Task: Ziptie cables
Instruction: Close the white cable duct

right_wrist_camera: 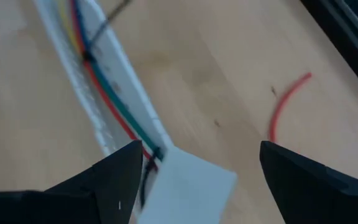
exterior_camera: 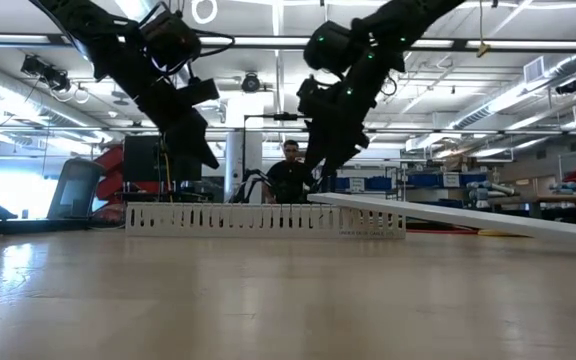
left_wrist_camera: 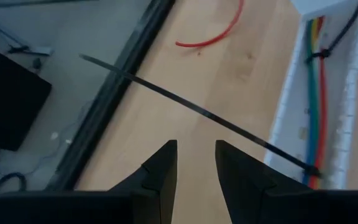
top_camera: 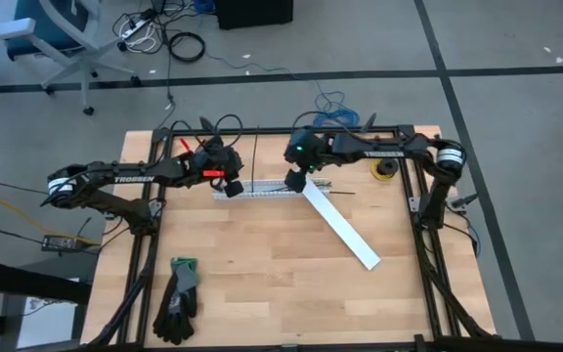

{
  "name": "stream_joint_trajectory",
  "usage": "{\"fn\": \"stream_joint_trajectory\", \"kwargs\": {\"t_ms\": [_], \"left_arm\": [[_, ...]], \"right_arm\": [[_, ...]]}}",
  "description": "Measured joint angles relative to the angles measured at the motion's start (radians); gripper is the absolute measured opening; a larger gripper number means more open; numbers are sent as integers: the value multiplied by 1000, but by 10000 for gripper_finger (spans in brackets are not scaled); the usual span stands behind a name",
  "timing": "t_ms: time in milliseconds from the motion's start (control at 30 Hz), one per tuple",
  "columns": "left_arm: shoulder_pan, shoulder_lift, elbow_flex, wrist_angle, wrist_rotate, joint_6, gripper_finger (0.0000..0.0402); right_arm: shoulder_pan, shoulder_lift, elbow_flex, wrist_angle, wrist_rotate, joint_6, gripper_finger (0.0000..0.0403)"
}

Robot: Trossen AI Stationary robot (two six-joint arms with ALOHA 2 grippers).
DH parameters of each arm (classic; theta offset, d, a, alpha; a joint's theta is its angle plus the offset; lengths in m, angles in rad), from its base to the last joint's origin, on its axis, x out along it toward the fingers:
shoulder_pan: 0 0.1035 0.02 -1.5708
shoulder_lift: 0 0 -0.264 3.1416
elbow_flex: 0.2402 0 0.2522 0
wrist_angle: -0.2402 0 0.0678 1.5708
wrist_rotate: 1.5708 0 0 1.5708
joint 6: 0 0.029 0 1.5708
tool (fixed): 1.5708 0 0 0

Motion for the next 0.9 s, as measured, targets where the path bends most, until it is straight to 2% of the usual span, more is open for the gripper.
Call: {"fn": "stream_joint_trajectory", "kwargs": {"t_ms": [100, 200, 400, 900], "left_arm": [[0, 0, 0, -7, 41, -17, 119], [0, 1, 0, -14, 61, -31, 120], [0, 1, 0, -21, 61, -67, 120], [0, 1, 0, -52, 76, -88, 120]], "right_arm": [[1, 34, 65, -101, 21, 39, 308], [7, 43, 74, -147, 23, 63, 308], [14, 43, 60, -174, 27, 118, 308], [52, 91, 60, -156, 24, 104, 308]]}}
